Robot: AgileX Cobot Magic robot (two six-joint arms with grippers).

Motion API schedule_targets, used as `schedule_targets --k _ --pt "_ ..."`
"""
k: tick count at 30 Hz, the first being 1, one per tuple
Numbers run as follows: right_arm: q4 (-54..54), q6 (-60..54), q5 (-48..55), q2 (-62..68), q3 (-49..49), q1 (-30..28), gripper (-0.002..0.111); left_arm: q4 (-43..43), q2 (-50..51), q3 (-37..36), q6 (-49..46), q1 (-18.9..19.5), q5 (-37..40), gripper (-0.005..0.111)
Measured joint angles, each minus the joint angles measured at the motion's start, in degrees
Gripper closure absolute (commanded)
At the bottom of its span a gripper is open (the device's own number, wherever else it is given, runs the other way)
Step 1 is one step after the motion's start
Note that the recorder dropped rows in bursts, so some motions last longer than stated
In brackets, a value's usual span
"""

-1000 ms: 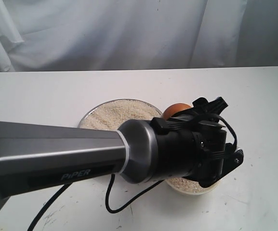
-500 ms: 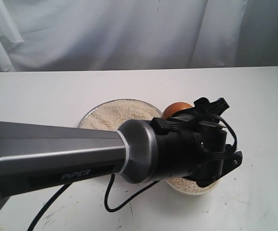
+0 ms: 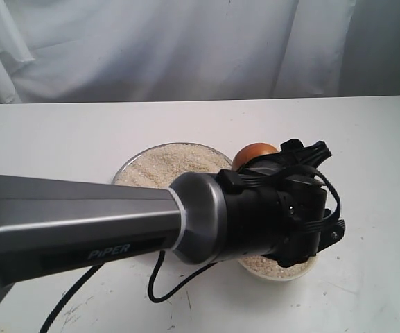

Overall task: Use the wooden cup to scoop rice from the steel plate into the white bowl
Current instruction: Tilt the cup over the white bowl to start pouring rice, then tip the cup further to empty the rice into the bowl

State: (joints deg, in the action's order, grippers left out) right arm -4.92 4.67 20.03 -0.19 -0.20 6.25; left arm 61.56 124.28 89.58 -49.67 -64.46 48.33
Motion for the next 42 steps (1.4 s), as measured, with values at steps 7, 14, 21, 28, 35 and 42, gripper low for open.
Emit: schedule_targets --k 7,14,21,28,35,42 --pt "0.00 0.00 0.00 0.00 0.00 0.00 0.108 1.04 0.00 0.00 -0.12 0.00 -0.25 0.107" --pt "0.00 0.00 0.00 0.00 0.00 0.00 0.108 1.52 0.00 0.00 -0.12 0.00 -0.70 0.107" --pt "0.00 0.00 0.00 0.00 0.00 0.00 0.108 1.93 0.00 0.00 -0.23 -0.65 -0.32 0.107" --pt "0.00 0.00 0.00 0.00 0.00 0.00 0.108 2.11 0.00 0.00 -0.23 -0.87 0.23 0.107" --pt "0.00 0.00 0.00 0.00 0.00 0.00 0.108 2.49 0.00 0.00 -1.79 -0.87 0.98 0.107" --pt "0.00 0.00 0.00 0.00 0.00 0.00 0.108 2.61 0.00 0.00 -3.06 -1.37 1.35 0.107"
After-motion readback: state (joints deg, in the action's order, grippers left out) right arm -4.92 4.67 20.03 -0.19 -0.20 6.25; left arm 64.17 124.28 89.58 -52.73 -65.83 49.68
